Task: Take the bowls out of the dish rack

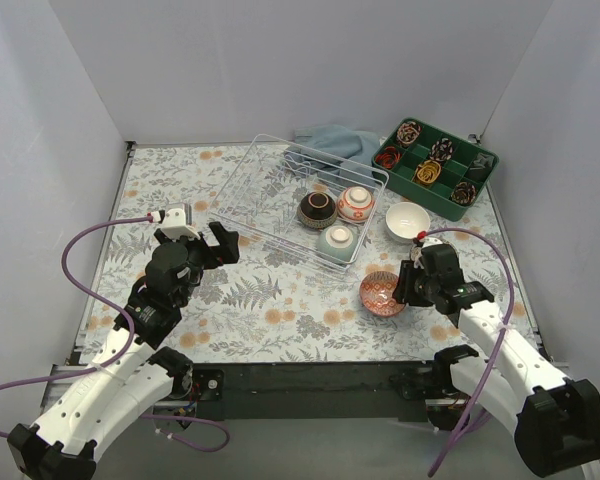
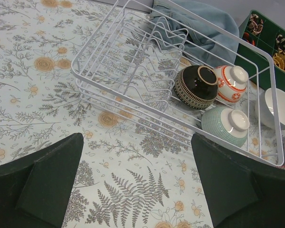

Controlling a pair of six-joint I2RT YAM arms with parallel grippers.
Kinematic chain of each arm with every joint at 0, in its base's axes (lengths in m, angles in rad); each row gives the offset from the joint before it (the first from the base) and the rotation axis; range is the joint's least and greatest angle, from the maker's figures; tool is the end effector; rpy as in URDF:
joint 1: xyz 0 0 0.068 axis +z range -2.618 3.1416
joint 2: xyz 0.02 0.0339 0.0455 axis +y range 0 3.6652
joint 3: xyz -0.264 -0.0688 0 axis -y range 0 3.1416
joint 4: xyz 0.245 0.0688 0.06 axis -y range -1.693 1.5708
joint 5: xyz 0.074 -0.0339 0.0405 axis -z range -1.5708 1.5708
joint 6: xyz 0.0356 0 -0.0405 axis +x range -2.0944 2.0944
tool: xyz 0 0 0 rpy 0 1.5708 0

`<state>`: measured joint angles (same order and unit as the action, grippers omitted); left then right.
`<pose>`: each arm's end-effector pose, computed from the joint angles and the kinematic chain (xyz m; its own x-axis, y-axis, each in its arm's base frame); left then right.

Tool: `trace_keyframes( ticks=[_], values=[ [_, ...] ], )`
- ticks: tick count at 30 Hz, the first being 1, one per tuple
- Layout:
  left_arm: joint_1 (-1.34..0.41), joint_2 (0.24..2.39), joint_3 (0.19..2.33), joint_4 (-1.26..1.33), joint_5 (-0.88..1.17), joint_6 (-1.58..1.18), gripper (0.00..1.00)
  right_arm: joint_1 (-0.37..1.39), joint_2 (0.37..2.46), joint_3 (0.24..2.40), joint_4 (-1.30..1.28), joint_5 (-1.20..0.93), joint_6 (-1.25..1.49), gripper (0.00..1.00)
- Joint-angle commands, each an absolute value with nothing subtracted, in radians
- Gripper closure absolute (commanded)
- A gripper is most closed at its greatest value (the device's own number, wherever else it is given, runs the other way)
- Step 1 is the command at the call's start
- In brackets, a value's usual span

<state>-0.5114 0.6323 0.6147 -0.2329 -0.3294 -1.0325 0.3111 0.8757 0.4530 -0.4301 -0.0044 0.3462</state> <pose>0.1429 -0.0670 0.2985 -0.2738 -0.7780 -0.5655 -0.0883 0.6058 -0.7907 0.1628 0.0525 0.1879 -0.7792 0.1059 -0.6177 -0.0472 0.9729 0.2264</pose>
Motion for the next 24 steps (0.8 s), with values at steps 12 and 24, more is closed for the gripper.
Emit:
trace_keyframes(
  ticks=[12, 24],
  values=[
    [-0.506, 0.629, 0.607, -0.233, -0.322, -1.020, 0.02, 0.313, 0.816, 0.768, -0.598, -0.100, 0.216, 0.18],
    [-0.506, 0.618, 0.611, -0.255, -0.331, -1.032, 0.02, 0.501, 1.077, 1.089, -0.584, 0.033, 0.169, 0.11]
  ],
)
